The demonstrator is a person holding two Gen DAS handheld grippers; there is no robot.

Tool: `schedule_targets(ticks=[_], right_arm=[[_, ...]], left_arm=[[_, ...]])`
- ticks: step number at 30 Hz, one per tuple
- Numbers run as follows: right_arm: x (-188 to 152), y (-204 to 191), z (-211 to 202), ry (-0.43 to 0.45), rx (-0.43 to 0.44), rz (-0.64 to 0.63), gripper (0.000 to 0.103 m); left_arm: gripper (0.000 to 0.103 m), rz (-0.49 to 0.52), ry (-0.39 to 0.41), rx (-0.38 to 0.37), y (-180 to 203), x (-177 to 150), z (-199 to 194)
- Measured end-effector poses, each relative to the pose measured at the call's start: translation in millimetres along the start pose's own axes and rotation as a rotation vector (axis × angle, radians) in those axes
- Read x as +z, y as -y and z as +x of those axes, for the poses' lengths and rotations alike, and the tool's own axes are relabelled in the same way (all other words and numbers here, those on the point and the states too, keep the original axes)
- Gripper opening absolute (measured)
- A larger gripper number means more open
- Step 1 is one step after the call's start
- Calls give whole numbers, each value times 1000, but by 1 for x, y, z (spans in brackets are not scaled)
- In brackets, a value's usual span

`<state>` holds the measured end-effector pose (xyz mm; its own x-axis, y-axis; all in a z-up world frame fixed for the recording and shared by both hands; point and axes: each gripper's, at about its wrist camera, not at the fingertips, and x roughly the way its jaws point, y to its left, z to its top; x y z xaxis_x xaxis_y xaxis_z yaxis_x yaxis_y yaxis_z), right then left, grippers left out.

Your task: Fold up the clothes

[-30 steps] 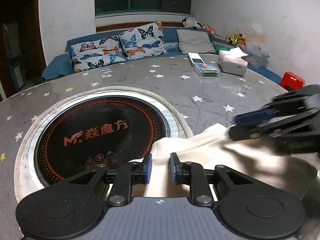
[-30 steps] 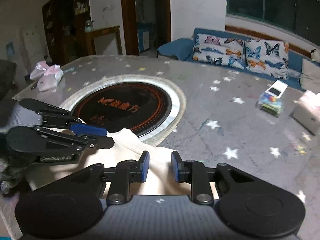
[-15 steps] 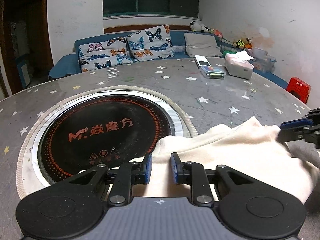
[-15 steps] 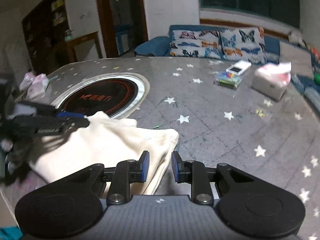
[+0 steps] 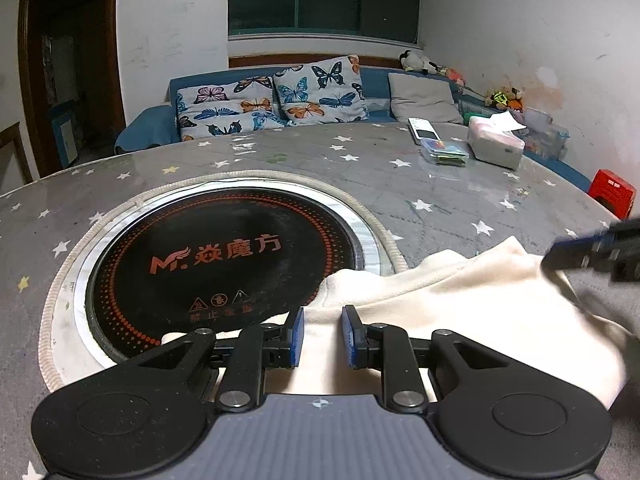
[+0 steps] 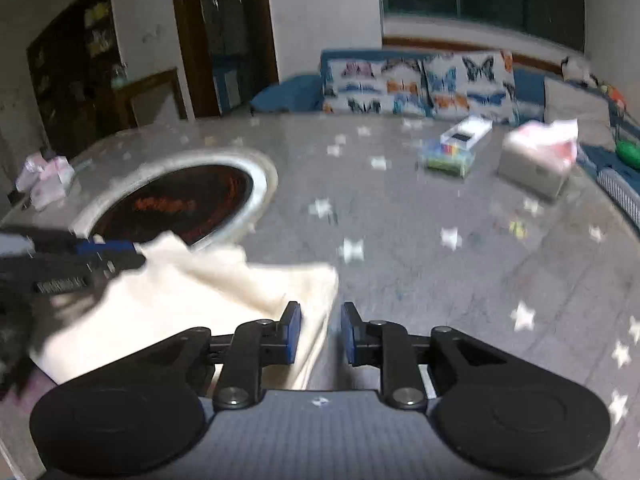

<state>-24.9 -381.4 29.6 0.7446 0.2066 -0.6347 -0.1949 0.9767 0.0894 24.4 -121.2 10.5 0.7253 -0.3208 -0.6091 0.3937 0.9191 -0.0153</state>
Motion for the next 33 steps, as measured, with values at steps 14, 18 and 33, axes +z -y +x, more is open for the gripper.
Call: schedule_targets(ticks=[14,18,33], right_arm=[[42,-28,72,-157,226,-29,17],[47,-34,75,-151,225,-62,4],[53,-36,56,-37,164,-124,6]], left_arm=[[24,3,8,3,0,-1,0],[24,0,11,0,0,-2,-1],[23,25,48,-17,16,1,-23]])
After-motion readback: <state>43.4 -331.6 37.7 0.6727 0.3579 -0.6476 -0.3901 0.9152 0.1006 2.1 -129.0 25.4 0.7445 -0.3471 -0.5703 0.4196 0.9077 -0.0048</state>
